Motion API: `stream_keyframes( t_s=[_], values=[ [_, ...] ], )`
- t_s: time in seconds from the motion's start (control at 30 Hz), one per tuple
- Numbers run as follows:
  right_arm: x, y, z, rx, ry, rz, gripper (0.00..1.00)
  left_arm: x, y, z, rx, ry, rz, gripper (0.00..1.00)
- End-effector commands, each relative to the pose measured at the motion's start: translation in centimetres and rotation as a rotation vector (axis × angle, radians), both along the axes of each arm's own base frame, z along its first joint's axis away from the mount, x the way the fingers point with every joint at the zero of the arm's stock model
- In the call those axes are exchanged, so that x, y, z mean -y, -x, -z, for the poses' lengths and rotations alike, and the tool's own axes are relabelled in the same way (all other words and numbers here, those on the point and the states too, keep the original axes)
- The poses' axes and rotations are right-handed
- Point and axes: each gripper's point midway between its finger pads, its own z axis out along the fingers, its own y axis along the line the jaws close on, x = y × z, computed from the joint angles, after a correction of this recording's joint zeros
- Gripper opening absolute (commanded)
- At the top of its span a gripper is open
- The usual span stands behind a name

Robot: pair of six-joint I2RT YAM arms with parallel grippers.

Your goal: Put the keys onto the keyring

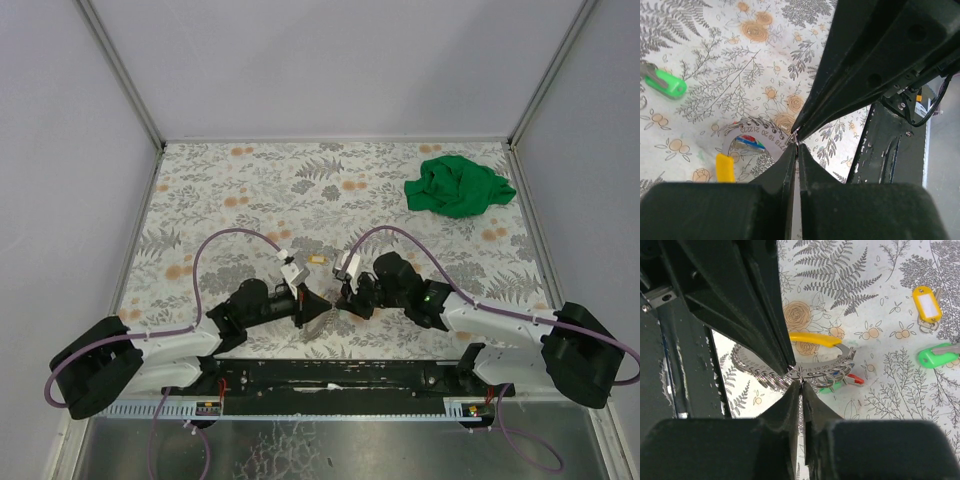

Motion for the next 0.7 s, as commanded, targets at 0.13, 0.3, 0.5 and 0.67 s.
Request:
stream_keyframes(
  t_s=[0.13,0.3,0.5,0.67],
  values=[
    [1.1,-2.9,-2.9,-0.003,-0.134,0.128,0.25,0.9,-0.2,-3.4,0.238,-0.001,0.104,0.0],
    [2.3,-3.9,-3.7,-0.033,-0.169,0.174,0.28,0.7,-0.6,-3.1,0.269,-0.043,0.098,0.0],
    [1.8,-1.6,-5.0,0.051,-0.206,-0.026,0.39,0.7,-0.9,-3.1,0.285,-0.068,0.102,0.0],
    [1.1,-0.3,-6.1,0.109,-0.249,-0.159,0.46,0.8,-1.1,-3.6,0.311,-0.092,0.112,0.0]
  ],
)
